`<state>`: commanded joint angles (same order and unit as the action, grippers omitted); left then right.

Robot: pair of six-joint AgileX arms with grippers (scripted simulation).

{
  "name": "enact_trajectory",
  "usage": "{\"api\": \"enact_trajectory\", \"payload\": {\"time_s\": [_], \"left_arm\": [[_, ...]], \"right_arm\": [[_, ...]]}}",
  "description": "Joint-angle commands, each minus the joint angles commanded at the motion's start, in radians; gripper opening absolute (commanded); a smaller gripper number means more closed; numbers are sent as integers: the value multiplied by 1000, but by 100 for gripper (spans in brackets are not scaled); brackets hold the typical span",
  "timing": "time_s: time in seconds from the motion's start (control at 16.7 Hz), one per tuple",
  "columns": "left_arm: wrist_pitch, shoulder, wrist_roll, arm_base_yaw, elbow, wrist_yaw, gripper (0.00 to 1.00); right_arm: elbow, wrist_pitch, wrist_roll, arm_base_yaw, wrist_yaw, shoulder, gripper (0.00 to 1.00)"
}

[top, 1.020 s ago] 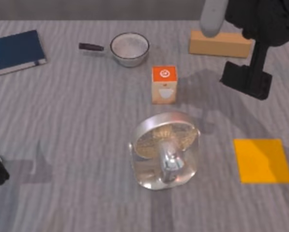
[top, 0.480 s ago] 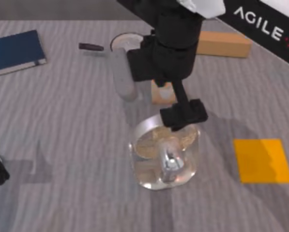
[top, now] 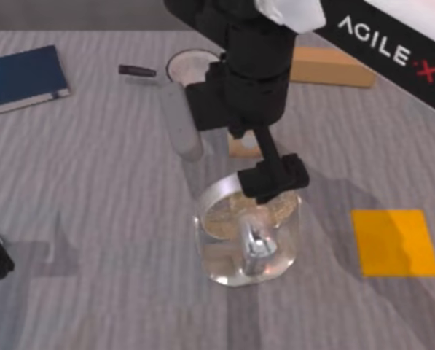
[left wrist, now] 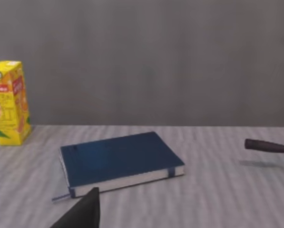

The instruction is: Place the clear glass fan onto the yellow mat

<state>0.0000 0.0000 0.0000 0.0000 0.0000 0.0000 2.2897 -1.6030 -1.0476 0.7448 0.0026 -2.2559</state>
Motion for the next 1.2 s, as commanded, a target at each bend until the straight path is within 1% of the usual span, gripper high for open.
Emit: {"api": "enact_trajectory", "payload": {"time_s": [0.12,0.48,0.78,1.2], "left_arm": [[0,0,0,0,0,0,100],[0,0,0,0,0,0,100],[0,0,0,0,0,0,100],[0,0,0,0,0,0,100]], "right_arm": [[-38,34,-2,3,0,7,100],[-250,206,1,6,0,41,100],[-269,224,1,6,0,44,100],[-269,224,1,6,0,44,47]]}}
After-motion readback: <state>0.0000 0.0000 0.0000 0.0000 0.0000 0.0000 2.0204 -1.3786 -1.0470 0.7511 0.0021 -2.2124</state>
